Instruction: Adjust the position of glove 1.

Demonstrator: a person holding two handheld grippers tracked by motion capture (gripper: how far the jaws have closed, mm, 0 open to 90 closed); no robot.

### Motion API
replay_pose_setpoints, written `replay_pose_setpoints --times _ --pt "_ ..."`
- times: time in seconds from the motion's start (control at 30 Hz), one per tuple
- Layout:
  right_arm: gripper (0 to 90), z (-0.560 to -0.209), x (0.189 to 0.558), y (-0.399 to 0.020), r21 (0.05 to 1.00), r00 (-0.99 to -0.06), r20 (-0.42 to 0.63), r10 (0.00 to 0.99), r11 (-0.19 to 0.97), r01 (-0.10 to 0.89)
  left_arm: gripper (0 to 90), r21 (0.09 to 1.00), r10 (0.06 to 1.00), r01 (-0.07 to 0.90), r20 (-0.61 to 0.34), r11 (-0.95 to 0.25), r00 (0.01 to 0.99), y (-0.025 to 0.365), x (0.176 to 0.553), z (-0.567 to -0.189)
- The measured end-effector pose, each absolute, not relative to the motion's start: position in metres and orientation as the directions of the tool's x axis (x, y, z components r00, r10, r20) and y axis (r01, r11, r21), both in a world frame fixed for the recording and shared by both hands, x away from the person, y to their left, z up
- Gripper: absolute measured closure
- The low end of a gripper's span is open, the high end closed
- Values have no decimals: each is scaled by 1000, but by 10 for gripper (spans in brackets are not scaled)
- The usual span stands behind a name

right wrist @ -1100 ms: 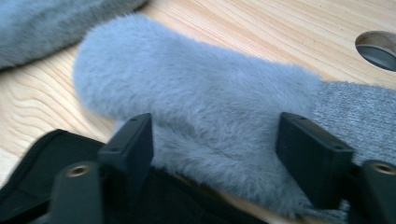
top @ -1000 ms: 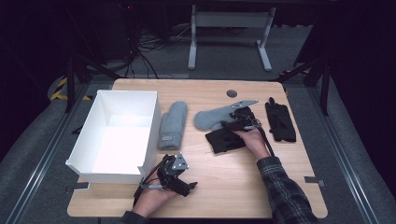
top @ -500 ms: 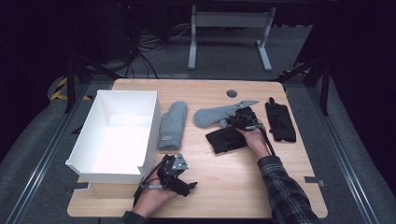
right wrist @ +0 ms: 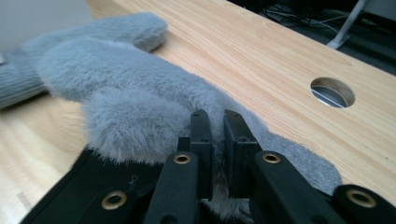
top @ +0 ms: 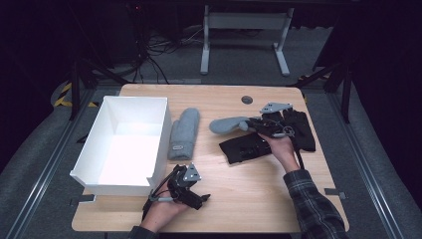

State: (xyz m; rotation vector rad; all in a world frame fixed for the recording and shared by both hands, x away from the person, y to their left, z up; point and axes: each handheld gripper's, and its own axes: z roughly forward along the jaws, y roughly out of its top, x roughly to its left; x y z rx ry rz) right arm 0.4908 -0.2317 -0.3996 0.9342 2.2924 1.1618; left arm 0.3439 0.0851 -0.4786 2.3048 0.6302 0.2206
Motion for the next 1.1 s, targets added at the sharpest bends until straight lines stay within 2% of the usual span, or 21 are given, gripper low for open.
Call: replay_pose_setpoints --times 0.63,1.1 --pt "845 -379 409 -247 823 -761 -70 645 468 322 5 689 499 374 -21 -621 866 85 344 -479" --pt "844 -393 354 -257 798 -766 -53 641 488 353 4 684 504 382 -24 -622 863 85 343 -479"
